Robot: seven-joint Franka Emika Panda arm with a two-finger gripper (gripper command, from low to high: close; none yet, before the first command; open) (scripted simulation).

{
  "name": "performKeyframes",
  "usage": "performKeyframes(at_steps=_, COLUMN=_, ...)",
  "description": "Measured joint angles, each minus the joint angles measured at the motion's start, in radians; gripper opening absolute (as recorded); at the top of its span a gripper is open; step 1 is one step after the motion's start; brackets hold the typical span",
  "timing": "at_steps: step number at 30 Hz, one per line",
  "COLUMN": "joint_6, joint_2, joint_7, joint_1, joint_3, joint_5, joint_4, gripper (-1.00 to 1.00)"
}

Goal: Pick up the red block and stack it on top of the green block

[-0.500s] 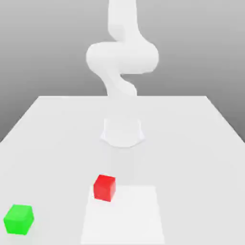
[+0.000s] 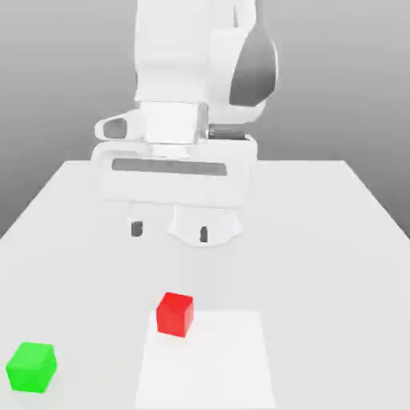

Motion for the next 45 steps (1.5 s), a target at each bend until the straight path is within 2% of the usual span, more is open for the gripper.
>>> performKeyframes(at_steps=3, joint_6=0.120, joint_2=0.162, joint_7=0.010, joint_1=-0.010, joint_3=-0.011, joint_5=0.010, joint_4=-0.071, gripper=0.00)
performKeyframes(at_steps=9, joint_6=0.321, joint_2=0.403, joint_7=-0.009, joint_1=-0.030, joint_3=0.013, joint_5=0.041, joint_4=-0.058, gripper=0.00)
performKeyframes(at_steps=10, joint_6=0.339, joint_2=0.424, joint_7=-0.010, joint_1=-0.034, joint_3=0.016, joint_5=0.042, joint_4=-0.055, gripper=-1.00)
performKeyframes(at_steps=17, joint_6=0.337, joint_2=0.422, joint_7=-0.006, joint_1=-0.036, joint_3=0.018, joint_5=0.037, joint_4=-0.055, gripper=-1.00)
performKeyframes(at_steps=25, joint_6=0.114, joint_2=0.175, joint_7=0.026, joint_1=-0.045, joint_3=0.008, joint_5=0.014, joint_4=-0.078, gripper=-1.00)
performKeyframes(at_steps=39, joint_6=-0.142, joint_2=0.403, joint_7=0.550, joint_1=-0.234, joint_3=-0.142, joint_5=0.073, joint_4=0.403, gripper=-1.00)
performKeyframes(at_steps=41, joint_6=-0.131, joint_2=0.458, joint_7=0.581, joint_1=-0.248, joint_3=-0.154, joint_5=0.096, joint_4=0.445, gripper=-1.00)
performKeyframes(at_steps=44, joint_6=-0.045, joint_2=0.562, joint_7=0.566, joint_1=-0.267, joint_3=-0.137, joint_5=0.135, joint_4=0.462, gripper=-1.00)
performKeyframes(at_steps=45, joint_6=-0.027, joint_2=0.583, joint_7=0.562, joint_1=-0.270, joint_3=-0.132, joint_5=0.143, joint_4=0.464, gripper=1.00)
